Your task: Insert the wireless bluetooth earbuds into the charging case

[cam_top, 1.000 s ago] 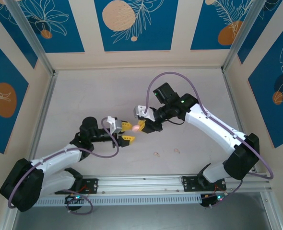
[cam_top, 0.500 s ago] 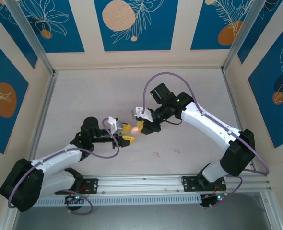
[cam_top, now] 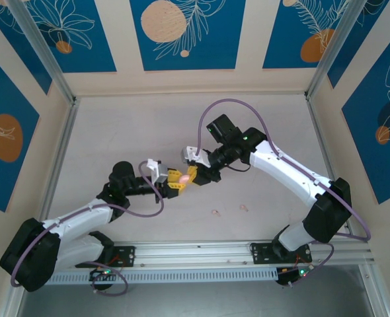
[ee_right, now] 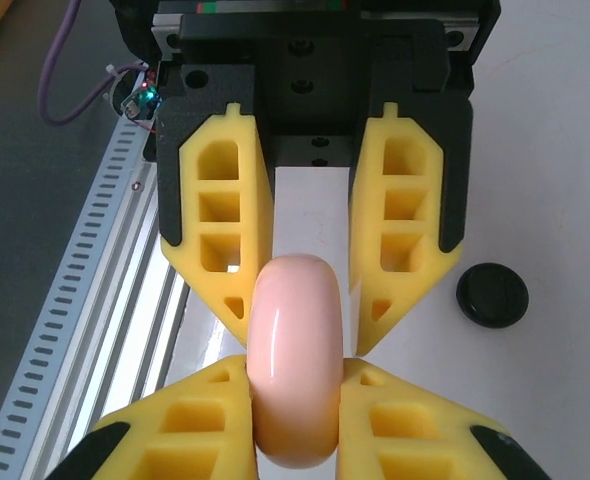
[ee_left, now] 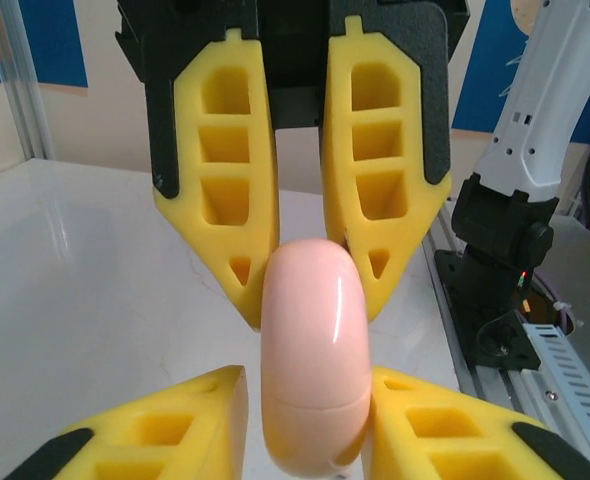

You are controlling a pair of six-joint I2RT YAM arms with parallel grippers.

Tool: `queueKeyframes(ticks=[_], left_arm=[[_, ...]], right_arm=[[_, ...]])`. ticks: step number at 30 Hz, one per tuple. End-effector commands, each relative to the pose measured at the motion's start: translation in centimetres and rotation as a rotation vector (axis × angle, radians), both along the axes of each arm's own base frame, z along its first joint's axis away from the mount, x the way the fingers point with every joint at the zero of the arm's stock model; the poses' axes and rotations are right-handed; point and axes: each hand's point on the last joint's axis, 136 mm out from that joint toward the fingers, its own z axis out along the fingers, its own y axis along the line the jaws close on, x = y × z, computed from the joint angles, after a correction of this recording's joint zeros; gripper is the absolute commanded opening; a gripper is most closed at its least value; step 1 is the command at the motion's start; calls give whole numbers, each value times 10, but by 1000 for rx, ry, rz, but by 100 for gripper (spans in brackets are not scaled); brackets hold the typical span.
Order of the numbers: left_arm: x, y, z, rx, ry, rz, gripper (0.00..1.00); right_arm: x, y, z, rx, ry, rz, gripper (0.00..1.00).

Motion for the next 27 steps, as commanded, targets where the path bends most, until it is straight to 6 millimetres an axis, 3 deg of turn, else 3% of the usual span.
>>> queueKeyframes(ticks=[1,5,7,11,21,27], left_arm=[[-1,-5,19,-41,-45,-19,28],[-2,-5,19,-42,-44,-24,17],[-2,-5,19,-38,-45,-26,14],[-4,-5,18,-31,-43,-36,13],[-6,-4,15,-24,-36,-37,12],[1,-1,9,-19,-28,16,12]], right_arm=[[-4,5,5,37,33,15,18],[-3,5,6,42,34,5,18],[2,6,5,44,32,-17,25],[18,3,9,59,22,-87,36],[56,-9,21,98,0,-232,40],[60,-15,27,121,50,-273,40]])
